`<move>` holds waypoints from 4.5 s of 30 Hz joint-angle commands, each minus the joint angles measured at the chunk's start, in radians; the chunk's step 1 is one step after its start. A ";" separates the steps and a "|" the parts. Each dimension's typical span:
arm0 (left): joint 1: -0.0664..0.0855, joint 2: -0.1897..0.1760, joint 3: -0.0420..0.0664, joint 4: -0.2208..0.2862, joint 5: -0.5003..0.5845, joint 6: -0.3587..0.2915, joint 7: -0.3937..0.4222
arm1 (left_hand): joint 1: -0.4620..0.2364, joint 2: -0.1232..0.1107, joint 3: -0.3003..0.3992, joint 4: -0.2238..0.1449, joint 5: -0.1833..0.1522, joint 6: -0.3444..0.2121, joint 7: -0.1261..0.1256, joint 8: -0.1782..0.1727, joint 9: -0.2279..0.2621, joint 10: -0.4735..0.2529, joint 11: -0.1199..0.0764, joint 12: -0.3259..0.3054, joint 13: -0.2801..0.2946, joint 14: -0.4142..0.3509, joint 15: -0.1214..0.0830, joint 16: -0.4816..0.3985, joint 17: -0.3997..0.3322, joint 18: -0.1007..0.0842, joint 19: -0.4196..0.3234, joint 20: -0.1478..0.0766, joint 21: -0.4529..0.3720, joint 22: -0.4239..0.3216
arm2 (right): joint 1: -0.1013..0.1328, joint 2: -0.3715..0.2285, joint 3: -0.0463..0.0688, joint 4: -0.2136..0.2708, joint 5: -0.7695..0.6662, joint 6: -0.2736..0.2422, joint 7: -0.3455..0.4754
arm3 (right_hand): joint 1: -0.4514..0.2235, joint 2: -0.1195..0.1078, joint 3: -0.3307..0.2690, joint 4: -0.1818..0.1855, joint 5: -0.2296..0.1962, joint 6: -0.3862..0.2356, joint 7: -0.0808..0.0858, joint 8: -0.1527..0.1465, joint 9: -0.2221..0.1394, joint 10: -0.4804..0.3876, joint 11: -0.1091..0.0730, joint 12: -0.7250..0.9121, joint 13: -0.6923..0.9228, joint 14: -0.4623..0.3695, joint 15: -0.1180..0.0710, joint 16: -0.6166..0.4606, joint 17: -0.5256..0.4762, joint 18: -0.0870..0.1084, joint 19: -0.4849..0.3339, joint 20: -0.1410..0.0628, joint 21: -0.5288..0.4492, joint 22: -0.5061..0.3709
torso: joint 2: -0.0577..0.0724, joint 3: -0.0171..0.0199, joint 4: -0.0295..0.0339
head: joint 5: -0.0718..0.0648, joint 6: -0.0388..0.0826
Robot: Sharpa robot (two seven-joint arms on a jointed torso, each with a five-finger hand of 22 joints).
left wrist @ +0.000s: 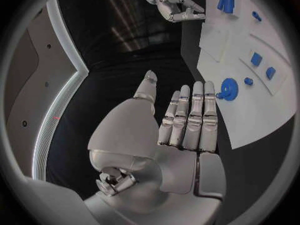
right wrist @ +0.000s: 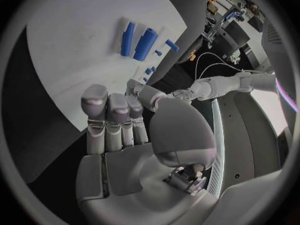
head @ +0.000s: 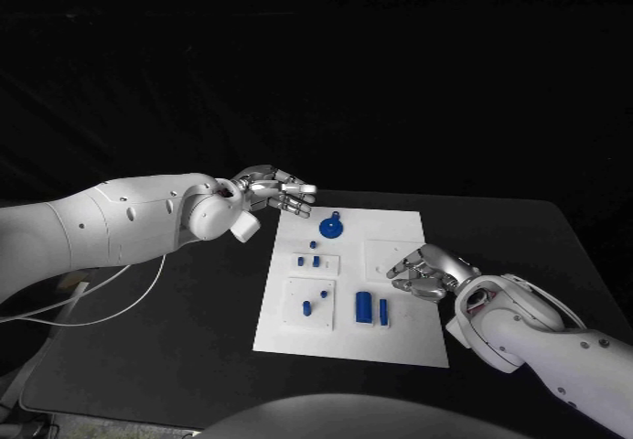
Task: Assemble the parts on the task board
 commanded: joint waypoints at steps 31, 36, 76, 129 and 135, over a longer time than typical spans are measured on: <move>0.000 0.001 0.001 0.004 0.000 0.004 0.008 | 0.000 0.017 -0.002 0.005 -0.001 -0.003 -0.002 0.003 0.001 -0.005 0.001 0.002 0.001 0.005 0.002 -0.003 0.001 0.014 0.002 -0.003 0.005 -0.001 | -0.022 0.038 -0.042 -0.049 -0.201 0.069 0.006 | -0.027 0.008 0.003 -0.033 0.041 0.035 -0.007 -0.003 -0.001 0.007 0.000 0.008 0.000 -0.001 0.004 0.011 0.007 0.009 0.036 0.001 0.023 0.098 | 0.000 -0.0006 0.0012 | 0.000 -0.010; 0.000 0.001 0.001 0.004 0.000 0.004 0.006 | 0.001 0.021 -0.005 0.003 -0.001 -0.003 -0.002 0.003 0.001 -0.005 0.001 0.002 0.001 0.005 0.001 -0.003 0.001 0.014 0.002 -0.004 0.006 -0.002 | -0.024 0.039 -0.044 -0.049 -0.199 0.087 0.005 | -0.029 0.009 0.003 -0.033 0.040 0.036 -0.007 -0.003 -0.001 0.008 0.000 0.008 0.000 0.000 0.005 0.011 0.008 0.008 0.037 0.001 0.025 0.098 | 0.000 -0.0009 0.0009 | 0.001 -0.011; 0.000 0.001 0.000 0.003 0.000 0.009 0.001 | 0.014 0.039 -0.008 -0.009 0.010 -0.004 -0.003 0.003 0.001 -0.006 0.000 0.002 0.000 0.005 0.001 -0.003 0.001 0.013 0.002 -0.004 0.006 -0.002 | -0.030 0.034 -0.047 -0.040 -0.131 -0.064 0.025 | -0.036 -0.013 -0.004 0.023 0.037 0.014 -0.006 -0.002 -0.001 0.002 -0.002 -0.001 -0.007 -0.001 0.000 0.005 0.003 0.012 0.041 -0.003 0.014 0.097 | 0.000 -0.0009 0.0006 | 0.004 -0.014; 0.000 0.006 0.000 -0.002 -0.004 0.020 -0.004 | 0.021 0.060 -0.012 -0.033 0.024 -0.005 -0.002 0.003 0.001 -0.007 0.000 0.002 0.000 0.004 0.001 -0.003 0.001 0.013 0.000 -0.004 0.007 -0.001 | -0.068 0.071 -0.047 -0.082 -0.237 -0.052 -0.047 | -0.010 -0.002 -0.073 -0.008 -0.072 0.084 -0.022 -0.002 0.000 0.014 -0.011 -0.014 -0.009 0.000 -0.001 0.004 0.001 0.001 0.039 -0.004 0.024 0.098 | -0.001 -0.0016 0.0006 | -0.001 -0.015; 0.000 0.008 0.000 -0.002 -0.003 0.001 0.018 | 0.019 0.061 -0.013 -0.032 0.024 -0.005 -0.003 0.003 0.001 -0.006 -0.001 0.002 0.000 0.005 0.001 -0.003 0.001 0.013 0.001 -0.004 0.007 -0.001 | -0.067 0.050 -0.037 -0.071 -0.102 -0.127 0.026 | -0.031 -0.041 -0.169 0.050 -0.002 0.002 -0.012 -0.003 -0.002 0.001 -0.002 -0.032 -0.021 -0.003 0.001 -0.011 -0.009 0.008 0.037 -0.004 -0.008 0.090 | -0.002 -0.0012 -0.0005 | -0.007 -0.003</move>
